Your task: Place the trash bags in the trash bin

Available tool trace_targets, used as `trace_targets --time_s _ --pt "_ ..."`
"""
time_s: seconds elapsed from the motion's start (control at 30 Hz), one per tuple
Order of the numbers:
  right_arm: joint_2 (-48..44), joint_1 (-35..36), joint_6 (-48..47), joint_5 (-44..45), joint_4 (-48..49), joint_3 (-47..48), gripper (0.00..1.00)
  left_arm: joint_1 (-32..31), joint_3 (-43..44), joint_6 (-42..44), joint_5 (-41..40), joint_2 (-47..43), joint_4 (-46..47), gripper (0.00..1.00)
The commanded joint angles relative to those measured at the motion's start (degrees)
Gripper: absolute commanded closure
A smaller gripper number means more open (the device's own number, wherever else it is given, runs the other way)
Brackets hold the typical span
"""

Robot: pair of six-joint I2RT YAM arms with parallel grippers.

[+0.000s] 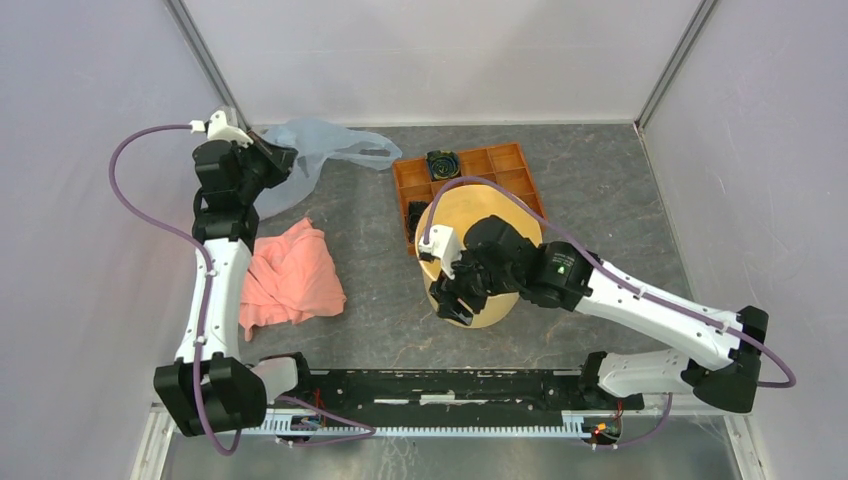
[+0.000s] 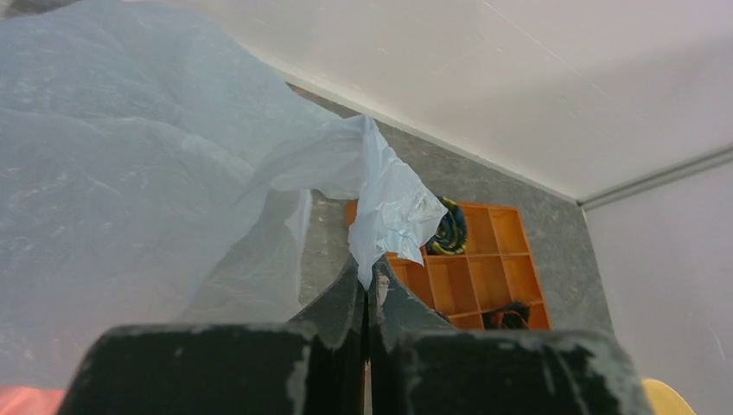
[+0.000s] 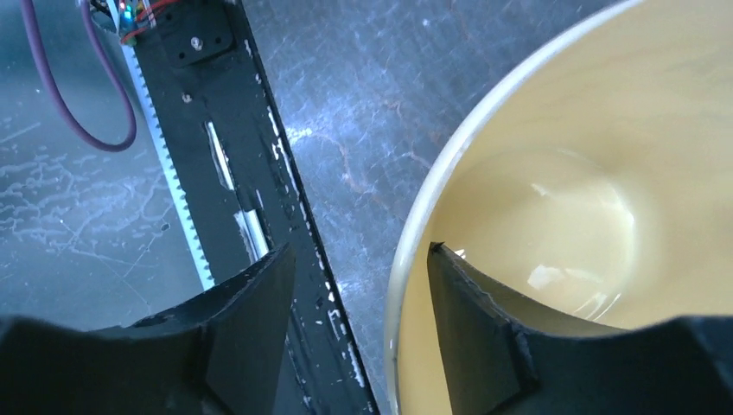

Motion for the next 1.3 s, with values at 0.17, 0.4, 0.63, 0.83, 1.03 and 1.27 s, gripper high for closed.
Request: trace_targets --time_s 0.17,0.4,0.63,0.83,1.03,1.27 --pt "0.9 0.4 -1.3 14.4 -2.6 18.8 0.13 -1.5 12.7 -5.0 12.2 -0.2 1.3 0.98" --pt "0.6 0.2 -0.1 30.8 6.9 23.7 0.02 -1.4 20.9 -5.4 14.3 -1.6 -3.2 0.98" --pt "6.7 -14.3 8.4 26.4 17.3 26.8 0.02 -1.4 24.1 -10.5 18.4 -4.0 -0.7 0.98" --pt "19.6 -24.5 16.8 11.3 18.3 35.4 0.02 -1.4 24.8 -12.6 20.4 -6.3 -0.5 0.98" --pt "26.1 -27.2 24.7 9.3 23.7 34.3 0.02 -1.4 25.1 -13.9 22.3 -7.7 0.0 0.98" --pt "28.4 -27.1 29.2 10.7 27.8 27.3 0.02 -1.5 25.9 -15.6 23.6 -8.6 1.0 0.98"
